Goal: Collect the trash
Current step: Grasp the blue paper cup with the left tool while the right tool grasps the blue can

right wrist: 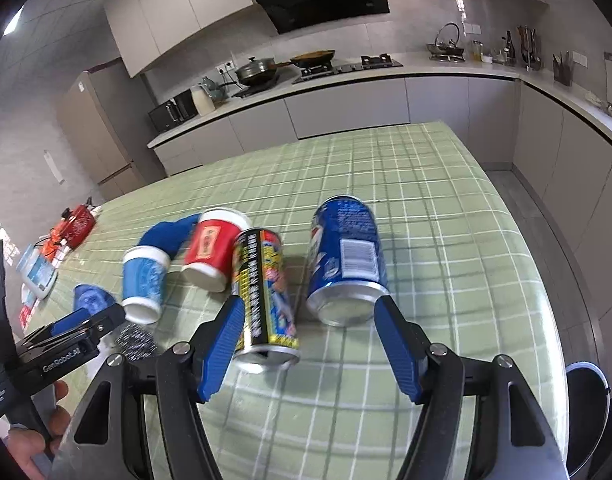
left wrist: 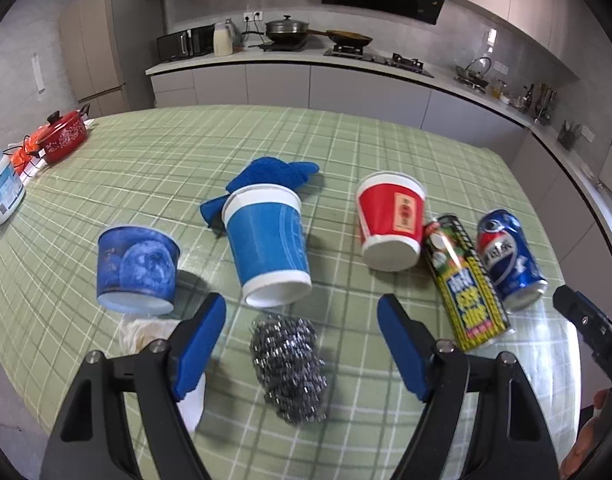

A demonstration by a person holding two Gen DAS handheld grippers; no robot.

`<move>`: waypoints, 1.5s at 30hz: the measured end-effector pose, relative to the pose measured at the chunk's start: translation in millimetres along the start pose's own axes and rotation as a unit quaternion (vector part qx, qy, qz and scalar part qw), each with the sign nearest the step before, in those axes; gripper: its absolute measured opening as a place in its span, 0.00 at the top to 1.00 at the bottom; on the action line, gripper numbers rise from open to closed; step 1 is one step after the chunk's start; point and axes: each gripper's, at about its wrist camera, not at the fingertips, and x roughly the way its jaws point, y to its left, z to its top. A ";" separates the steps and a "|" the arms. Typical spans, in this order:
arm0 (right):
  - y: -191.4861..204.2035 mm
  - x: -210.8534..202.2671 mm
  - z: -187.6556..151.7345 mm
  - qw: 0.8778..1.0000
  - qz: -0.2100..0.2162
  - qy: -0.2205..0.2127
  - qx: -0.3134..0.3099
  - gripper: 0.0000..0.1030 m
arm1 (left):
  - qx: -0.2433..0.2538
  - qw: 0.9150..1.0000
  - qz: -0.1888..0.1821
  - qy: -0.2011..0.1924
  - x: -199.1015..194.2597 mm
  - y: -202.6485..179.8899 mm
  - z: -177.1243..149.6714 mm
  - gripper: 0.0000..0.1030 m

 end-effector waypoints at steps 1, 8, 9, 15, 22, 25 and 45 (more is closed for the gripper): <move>-1.5 4.6 2.4 1.000 -0.002 0.002 0.002 0.33 | 0.000 1.000 0.001 0.003 4.0 0.9 2.3 0.23; -10.1 42.9 19.7 0.999 -0.028 0.019 0.014 0.33 | 0.001 1.000 0.007 0.017 33.0 10.4 18.5 0.23; -11.5 49.2 22.6 0.999 -0.034 0.021 0.017 0.32 | 0.003 1.000 0.008 0.020 37.1 11.1 20.5 0.23; -15.1 81.6 33.4 0.998 -0.052 0.038 0.021 0.30 | -0.001 0.999 0.010 0.041 64.3 19.9 29.3 0.23; -15.4 109.1 36.3 0.996 -0.065 0.060 0.016 0.28 | -0.004 0.998 0.004 0.069 90.1 19.8 30.6 0.23; -15.2 116.9 35.4 0.996 -0.067 0.065 0.015 0.28 | -0.008 0.997 -0.004 0.074 96.0 20.3 30.5 0.23; -12.5 105.8 32.0 0.997 -0.054 0.043 0.016 0.36 | -0.013 0.999 -0.027 0.037 68.7 20.5 28.5 0.40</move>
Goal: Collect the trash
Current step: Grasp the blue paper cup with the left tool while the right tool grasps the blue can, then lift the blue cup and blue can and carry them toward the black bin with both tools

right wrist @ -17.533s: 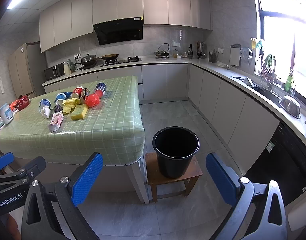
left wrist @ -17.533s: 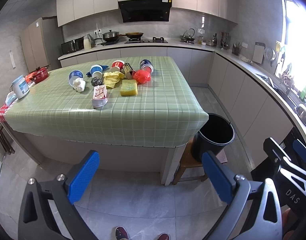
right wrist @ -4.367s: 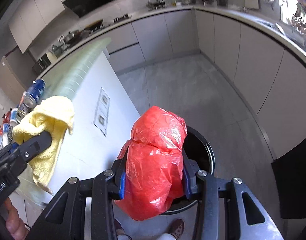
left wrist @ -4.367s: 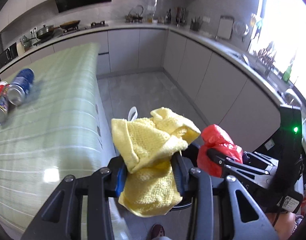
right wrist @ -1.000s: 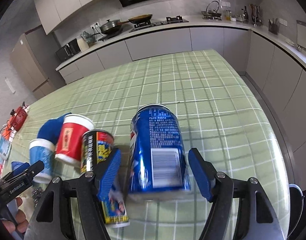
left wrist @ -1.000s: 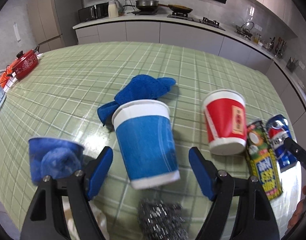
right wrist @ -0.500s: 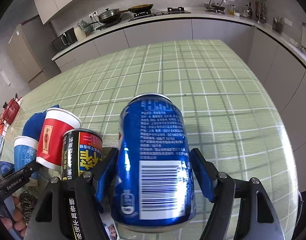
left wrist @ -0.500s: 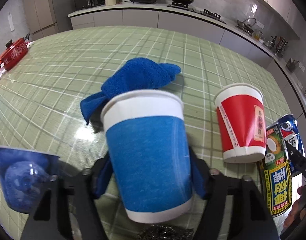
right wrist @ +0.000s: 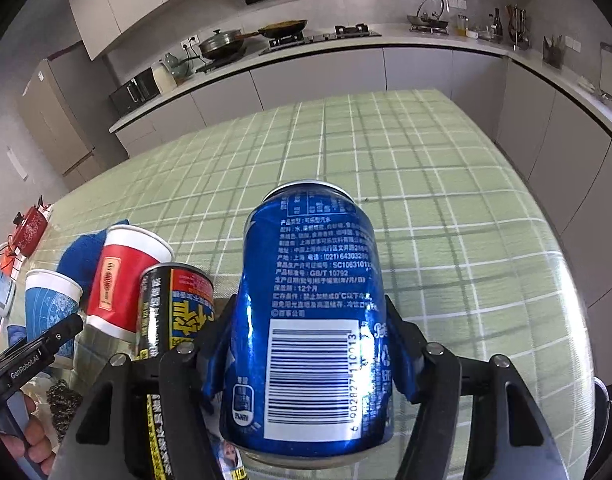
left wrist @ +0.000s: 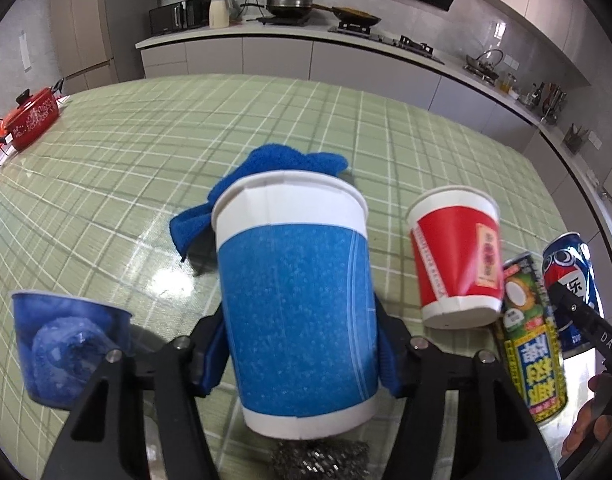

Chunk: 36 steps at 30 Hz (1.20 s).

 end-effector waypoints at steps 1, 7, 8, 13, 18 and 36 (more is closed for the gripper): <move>-0.7 -4.0 -0.4 1.000 0.000 -0.004 0.001 0.36 | 0.001 1.000 -0.002 -0.002 -2.4 -0.7 0.0 0.40; -8.8 -33.9 -6.9 1.000 0.003 -0.023 0.008 0.36 | 0.010 1.000 -0.012 -0.019 -20.8 -11.1 -2.8 0.40; -11.1 -41.3 -9.9 1.000 0.005 -0.027 0.008 0.36 | 0.012 1.000 -0.014 -0.022 -25.0 -13.4 -4.7 0.40; -18.9 -70.9 -26.5 0.999 0.012 -0.041 0.006 0.36 | 0.020 0.999 -0.023 -0.034 -42.0 -28.9 -19.3 0.40; -28.7 -93.7 -46.1 0.999 0.018 -0.043 0.012 0.36 | 0.032 0.998 -0.033 -0.036 -55.4 -39.8 -38.2 0.40; -27.6 -157.3 -130.0 0.998 -0.013 -0.036 0.045 0.35 | 0.103 0.988 -0.110 -0.038 -97.0 -65.5 -103.8 0.40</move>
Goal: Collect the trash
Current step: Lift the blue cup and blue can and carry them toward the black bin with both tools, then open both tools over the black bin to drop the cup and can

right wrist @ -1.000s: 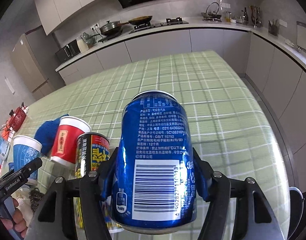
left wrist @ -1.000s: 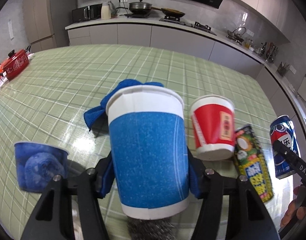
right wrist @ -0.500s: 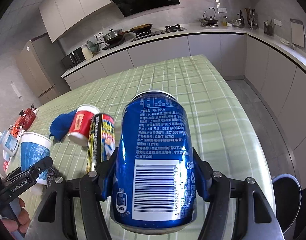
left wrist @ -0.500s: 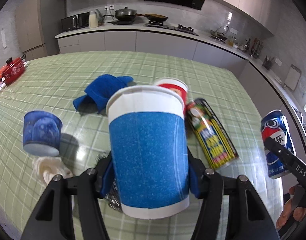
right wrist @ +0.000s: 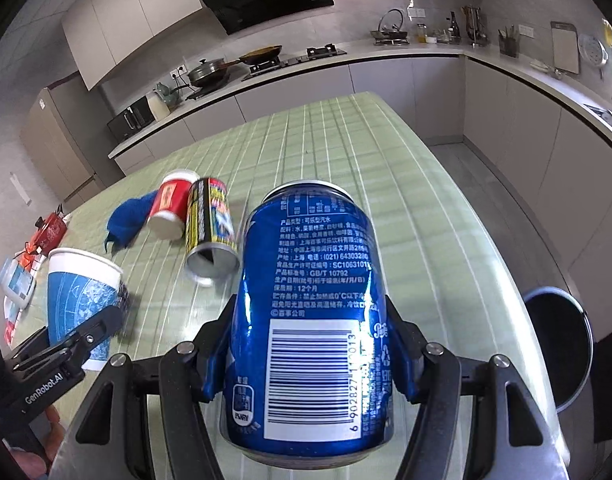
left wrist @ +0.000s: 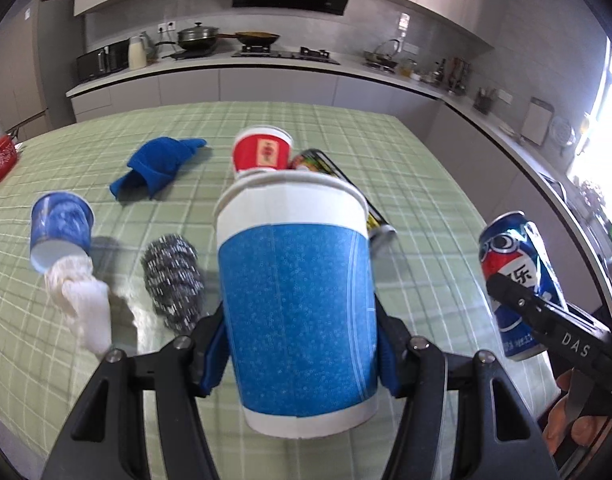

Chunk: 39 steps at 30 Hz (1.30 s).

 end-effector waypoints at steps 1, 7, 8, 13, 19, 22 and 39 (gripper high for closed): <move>0.3 -3.3 -3.8 1.000 -0.001 0.001 0.000 0.35 | 0.001 1.000 -0.003 0.000 -2.2 -3.0 -3.1 0.40; -13.4 -26.4 -25.1 1.000 0.003 0.009 0.012 0.35 | 0.013 1.000 -0.021 0.003 -13.8 -30.4 -20.0 0.40; -18.2 -30.9 -27.0 1.000 0.003 0.008 0.013 0.35 | 0.014 1.000 -0.023 0.003 -15.5 -35.5 -21.2 0.40; -47.4 -52.1 -32.1 1.000 0.004 -0.004 0.022 0.35 | 0.025 0.999 -0.030 -0.005 -21.7 -66.3 -26.2 0.40; -114.8 -72.6 -33.2 0.999 0.013 -0.014 0.032 0.35 | 0.034 0.999 -0.031 -0.013 -17.9 -137.4 -31.2 0.40; -165.3 -80.7 -31.5 0.999 0.020 -0.010 0.034 0.35 | 0.034 0.999 -0.028 -0.010 -12.1 -177.3 -33.1 0.40; -389.7 -100.4 -30.7 0.997 -0.016 0.018 0.079 0.35 | 0.074 0.995 -0.045 0.042 47.7 -365.8 -51.9 0.40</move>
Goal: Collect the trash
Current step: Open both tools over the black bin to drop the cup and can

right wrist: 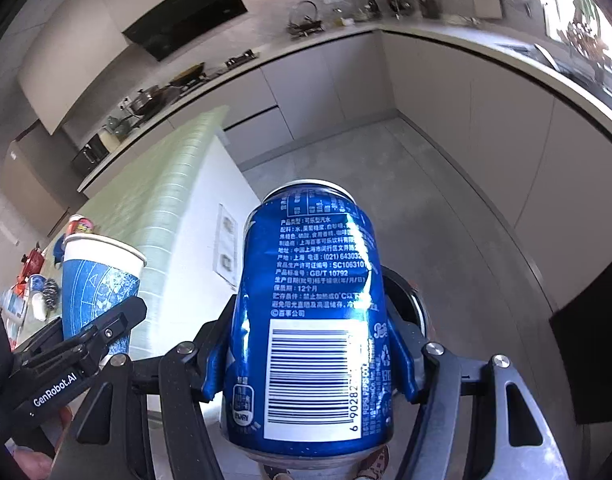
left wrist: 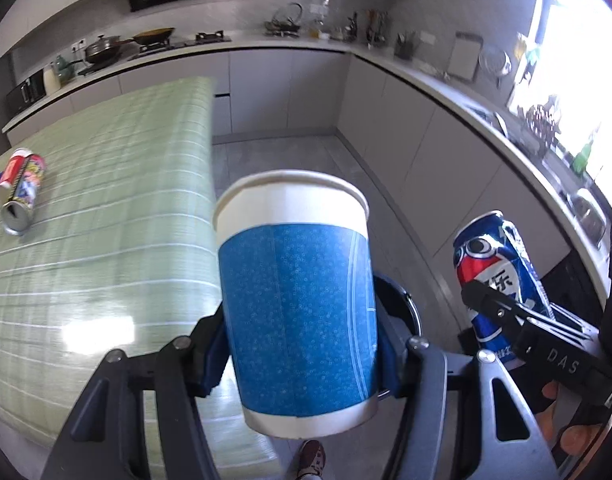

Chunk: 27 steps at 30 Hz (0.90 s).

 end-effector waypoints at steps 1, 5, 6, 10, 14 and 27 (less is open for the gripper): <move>-6.4 5.2 -1.2 1.000 0.000 0.005 0.003 0.35 | 0.004 1.000 0.003 0.008 8.4 -4.6 -1.5 0.40; -23.1 30.2 -4.7 1.000 0.002 0.029 0.010 0.35 | 0.013 0.999 0.013 0.033 31.5 -23.0 -10.8 0.40; -27.4 38.9 -5.7 0.999 0.003 0.037 0.009 0.35 | 0.014 0.999 0.015 0.038 36.2 -27.4 -13.9 0.40; -32.8 68.7 -3.8 0.998 0.003 0.058 -0.001 0.35 | 0.007 0.998 0.028 0.062 57.7 -33.7 -25.3 0.40; -40.6 95.9 -0.5 0.997 0.005 0.076 -0.014 0.35 | 0.000 0.996 0.044 0.078 76.7 -35.5 -35.1 0.40; -57.4 167.0 5.7 0.991 -0.003 0.123 -0.057 0.35 | -0.058 0.984 0.066 0.154 146.1 -31.5 -65.7 0.34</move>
